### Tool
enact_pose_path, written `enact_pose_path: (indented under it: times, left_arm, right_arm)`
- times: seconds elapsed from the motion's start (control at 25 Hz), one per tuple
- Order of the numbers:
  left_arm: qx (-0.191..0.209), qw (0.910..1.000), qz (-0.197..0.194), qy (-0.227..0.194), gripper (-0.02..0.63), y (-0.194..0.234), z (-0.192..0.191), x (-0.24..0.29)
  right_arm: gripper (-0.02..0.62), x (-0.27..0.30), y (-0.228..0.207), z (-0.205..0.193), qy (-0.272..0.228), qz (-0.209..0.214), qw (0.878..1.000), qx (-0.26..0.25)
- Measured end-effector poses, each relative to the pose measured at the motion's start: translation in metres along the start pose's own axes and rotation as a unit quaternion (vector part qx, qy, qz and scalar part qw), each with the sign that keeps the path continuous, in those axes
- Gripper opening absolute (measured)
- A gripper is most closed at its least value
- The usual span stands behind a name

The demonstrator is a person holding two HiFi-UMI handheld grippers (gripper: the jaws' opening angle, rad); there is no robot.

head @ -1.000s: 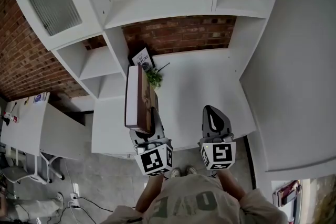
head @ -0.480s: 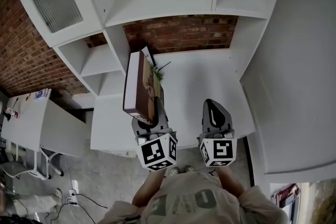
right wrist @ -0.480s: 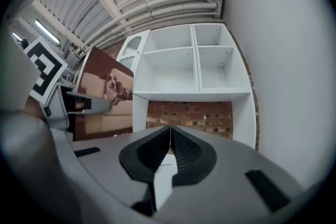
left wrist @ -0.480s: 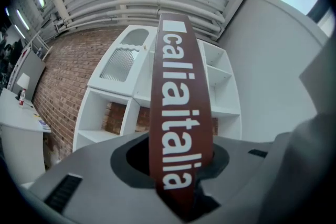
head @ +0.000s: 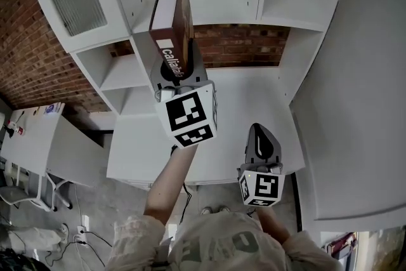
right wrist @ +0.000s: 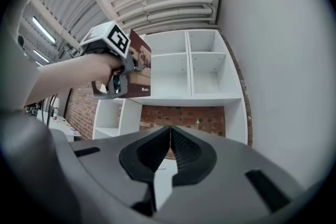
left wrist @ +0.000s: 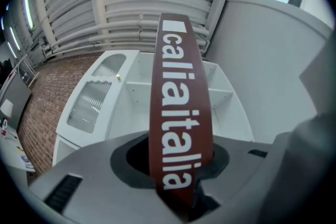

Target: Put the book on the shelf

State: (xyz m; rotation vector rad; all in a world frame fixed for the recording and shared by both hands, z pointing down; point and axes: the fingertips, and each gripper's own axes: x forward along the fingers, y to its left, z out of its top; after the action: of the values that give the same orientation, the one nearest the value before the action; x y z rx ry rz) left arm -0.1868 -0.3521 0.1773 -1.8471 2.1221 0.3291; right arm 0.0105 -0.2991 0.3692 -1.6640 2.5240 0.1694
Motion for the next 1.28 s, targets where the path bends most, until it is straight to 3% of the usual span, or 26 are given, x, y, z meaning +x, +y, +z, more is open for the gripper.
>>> enact_pose_path:
  times: [0.24, 0.36, 0.52, 0.76, 1.04, 1.28]
  left_arm:
    - [-0.002, 0.9998, -0.015, 0.015, 0.147, -0.016, 0.027, 0.070]
    - [0.000, 0.9984, -0.011, 0.055, 0.147, -0.022, 0.017, 0.108]
    - [-0.026, 0.9938, -0.007, 0.108, 0.147, -0.026, -0.005, 0.148]
    - [0.001, 0.9903, 0.001, 0.139, 0.147, -0.033, -0.019, 0.191]
    - [-0.016, 0.9861, 0.004, 0.165, 0.147, -0.031, -0.034, 0.231]
    - [-0.006, 0.9856, 0.009, 0.169, 0.147, -0.027, -0.049, 0.267]
  right_arm:
    - [0.017, -0.006, -0.012, 0.005, -0.008, -0.016, 1.000, 0.011]
    - [0.017, -0.012, -0.025, 0.007, -0.009, -0.032, 0.999, 0.012]
    - [0.017, -0.020, -0.040, 0.003, -0.006, -0.060, 0.998, 0.033]
    - [0.017, -0.026, -0.048, -0.002, -0.005, -0.078, 0.996, 0.037]
    - [0.017, -0.017, -0.062, -0.011, 0.008, -0.095, 0.995, 0.033]
    - [0.017, 0.001, -0.066, -0.021, 0.017, -0.103, 0.994, 0.032]
